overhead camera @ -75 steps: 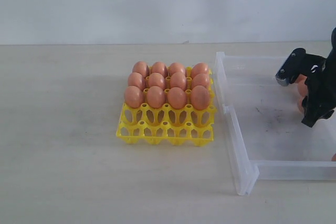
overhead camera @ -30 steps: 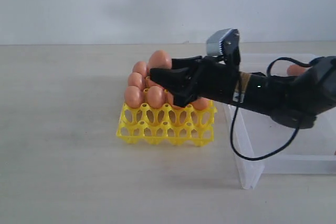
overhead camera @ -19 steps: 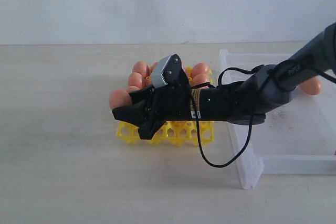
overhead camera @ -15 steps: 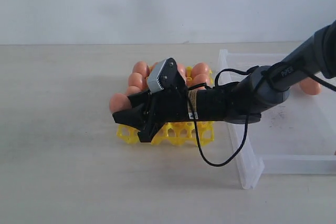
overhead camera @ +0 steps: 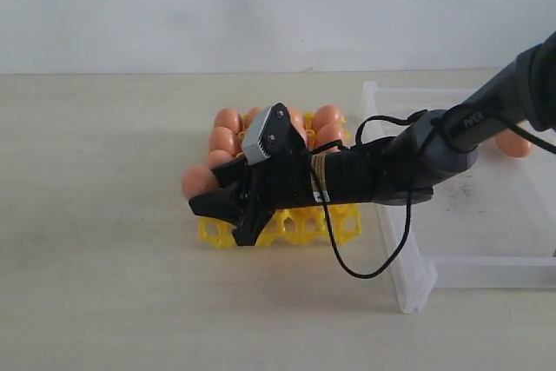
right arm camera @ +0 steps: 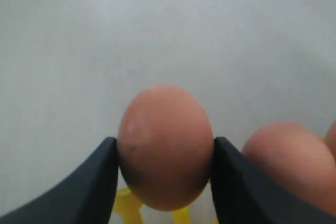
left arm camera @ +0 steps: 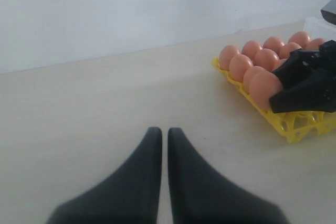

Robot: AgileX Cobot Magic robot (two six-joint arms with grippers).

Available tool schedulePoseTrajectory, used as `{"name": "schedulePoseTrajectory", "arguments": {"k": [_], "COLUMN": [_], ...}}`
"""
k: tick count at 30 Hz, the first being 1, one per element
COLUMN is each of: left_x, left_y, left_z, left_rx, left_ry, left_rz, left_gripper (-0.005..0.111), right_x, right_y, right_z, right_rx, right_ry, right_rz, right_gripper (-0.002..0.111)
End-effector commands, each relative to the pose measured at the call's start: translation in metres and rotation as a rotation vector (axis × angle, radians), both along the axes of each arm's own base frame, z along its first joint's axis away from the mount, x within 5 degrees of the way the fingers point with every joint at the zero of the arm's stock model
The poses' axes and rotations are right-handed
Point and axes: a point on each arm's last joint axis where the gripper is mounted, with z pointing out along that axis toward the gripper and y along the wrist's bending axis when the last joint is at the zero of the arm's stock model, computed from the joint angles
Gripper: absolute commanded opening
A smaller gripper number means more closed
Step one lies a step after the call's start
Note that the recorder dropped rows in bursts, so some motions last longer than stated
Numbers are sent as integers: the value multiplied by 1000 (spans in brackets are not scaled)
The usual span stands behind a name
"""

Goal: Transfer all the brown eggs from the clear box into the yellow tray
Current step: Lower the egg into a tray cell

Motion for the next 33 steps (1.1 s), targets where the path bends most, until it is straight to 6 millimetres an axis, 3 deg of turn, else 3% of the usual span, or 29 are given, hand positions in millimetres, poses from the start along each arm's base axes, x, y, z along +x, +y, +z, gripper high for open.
{"name": "schedulePoseTrajectory", "arguments": {"k": [1, 4, 7, 10, 14, 23, 25, 30, 33], "left_x": [0, 0, 0, 0, 0, 0, 0, 0, 0], "left_y": [0, 0, 0, 0, 0, 0, 0, 0, 0], "left_z": [0, 0, 0, 0, 0, 0, 0, 0, 0], "left_rx": [5, 5, 5, 5, 5, 5, 5, 5, 5], "left_ry": [-9, -9, -9, -9, -9, -9, -9, -9, -9], "left_rz": [5, 5, 5, 5, 5, 5, 5, 5, 5], "left_gripper": [4, 4, 4, 4, 4, 4, 4, 4, 4], "right_x": [-9, -12, -12, -8, -7, 3, 4, 4, 4], "right_y": [0, 0, -2, -10, -13, -26, -27, -29, -30], "right_z": [19, 49, 63, 36, 17, 11, 8, 4, 2], "right_rx": [-19, 18, -23, -182, -206, -257, -275, -305, -335], "right_ry": [-78, -130, -129, -20, 7, 88, 100, 94, 82], "right_rz": [124, 154, 142, 100, 103, 14, -3, 4, 0], "right_gripper": [0, 0, 0, 0, 0, 1, 10, 47, 51]}}
